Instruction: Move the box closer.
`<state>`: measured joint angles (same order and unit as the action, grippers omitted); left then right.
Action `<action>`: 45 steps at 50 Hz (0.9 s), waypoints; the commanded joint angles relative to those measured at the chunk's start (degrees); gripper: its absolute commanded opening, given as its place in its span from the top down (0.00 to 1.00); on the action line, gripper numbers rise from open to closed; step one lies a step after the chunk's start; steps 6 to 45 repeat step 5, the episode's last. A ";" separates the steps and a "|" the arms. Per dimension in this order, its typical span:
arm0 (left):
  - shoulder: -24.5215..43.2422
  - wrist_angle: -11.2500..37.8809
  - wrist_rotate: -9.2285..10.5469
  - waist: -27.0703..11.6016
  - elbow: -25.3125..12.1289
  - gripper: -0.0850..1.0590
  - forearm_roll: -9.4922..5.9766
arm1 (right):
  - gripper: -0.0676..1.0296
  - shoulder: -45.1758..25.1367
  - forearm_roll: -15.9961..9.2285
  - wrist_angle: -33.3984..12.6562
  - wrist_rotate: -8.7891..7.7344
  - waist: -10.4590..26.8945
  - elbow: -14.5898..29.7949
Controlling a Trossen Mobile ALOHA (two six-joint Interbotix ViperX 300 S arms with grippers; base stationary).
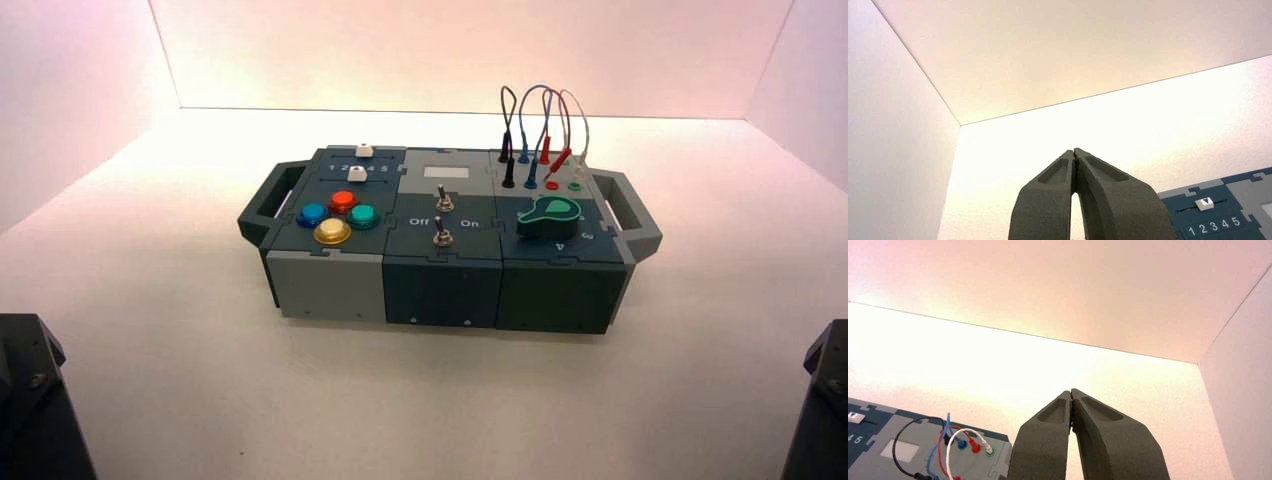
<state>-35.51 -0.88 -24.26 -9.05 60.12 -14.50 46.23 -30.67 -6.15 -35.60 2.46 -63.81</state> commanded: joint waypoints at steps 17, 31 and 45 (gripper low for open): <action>-0.44 -0.62 -0.09 0.26 -0.97 0.95 0.18 | 0.96 -0.09 0.00 0.26 -0.09 0.70 0.62; -0.44 -0.62 -0.09 0.26 -0.97 0.95 0.18 | 0.96 -0.09 0.00 0.26 -0.09 0.70 0.62; -0.44 -0.62 -0.09 0.26 -0.97 0.95 0.18 | 0.96 -0.09 0.00 0.26 -0.09 0.70 0.62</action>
